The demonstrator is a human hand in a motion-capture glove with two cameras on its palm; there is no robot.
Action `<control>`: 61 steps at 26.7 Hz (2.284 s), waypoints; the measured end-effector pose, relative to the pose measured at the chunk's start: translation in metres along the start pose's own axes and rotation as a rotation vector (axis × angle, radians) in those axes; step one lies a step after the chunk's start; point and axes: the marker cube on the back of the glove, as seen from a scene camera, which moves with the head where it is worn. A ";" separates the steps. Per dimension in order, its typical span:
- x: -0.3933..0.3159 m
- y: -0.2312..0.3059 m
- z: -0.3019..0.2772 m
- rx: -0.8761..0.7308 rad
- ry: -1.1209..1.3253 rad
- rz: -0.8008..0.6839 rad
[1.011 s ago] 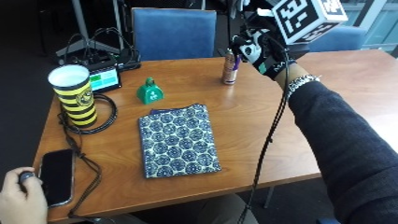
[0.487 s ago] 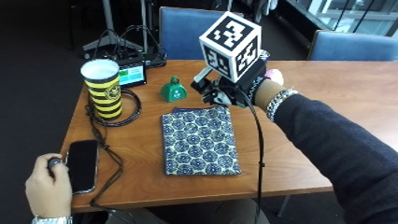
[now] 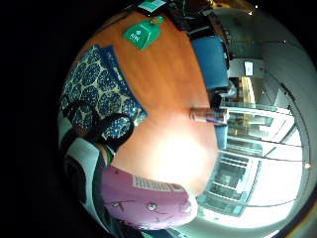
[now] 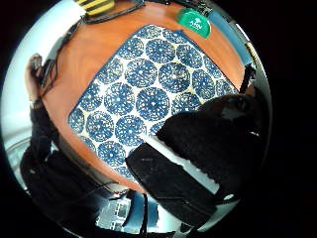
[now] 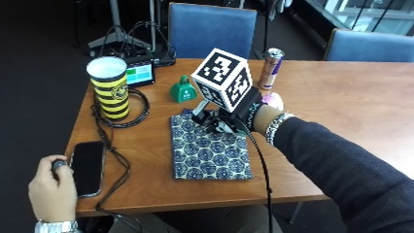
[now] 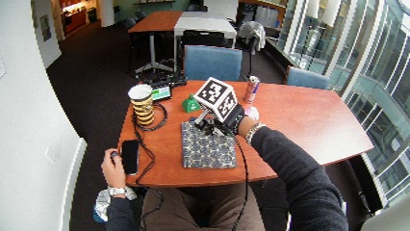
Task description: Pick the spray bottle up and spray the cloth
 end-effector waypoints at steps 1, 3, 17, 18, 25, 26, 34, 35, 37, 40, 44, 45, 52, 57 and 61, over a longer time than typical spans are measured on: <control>-0.001 0.000 0.002 -0.004 -0.002 0.000; -0.003 0.001 0.005 -0.010 -0.005 0.001; 0.005 -0.014 -0.075 0.297 -0.546 0.108; 0.002 -0.015 -0.084 0.332 -0.614 0.108; -0.034 -0.027 -0.123 0.572 -0.976 0.078; -0.038 -0.030 -0.126 0.605 -1.025 0.081; -0.069 -0.061 -0.126 0.897 -1.505 0.233; -0.073 -0.067 -0.122 0.922 -1.550 0.266; -0.080 -0.078 -0.111 0.957 -1.602 0.328; -0.088 -0.088 -0.095 0.989 -1.618 0.404; -0.096 -0.091 -0.078 0.978 -1.603 0.474; -0.096 -0.091 -0.074 0.973 -1.599 0.486; -0.095 -0.092 -0.062 0.980 -1.562 0.520; -0.099 -0.090 -0.068 1.022 -1.497 0.499; -0.101 -0.089 -0.074 1.049 -1.482 0.479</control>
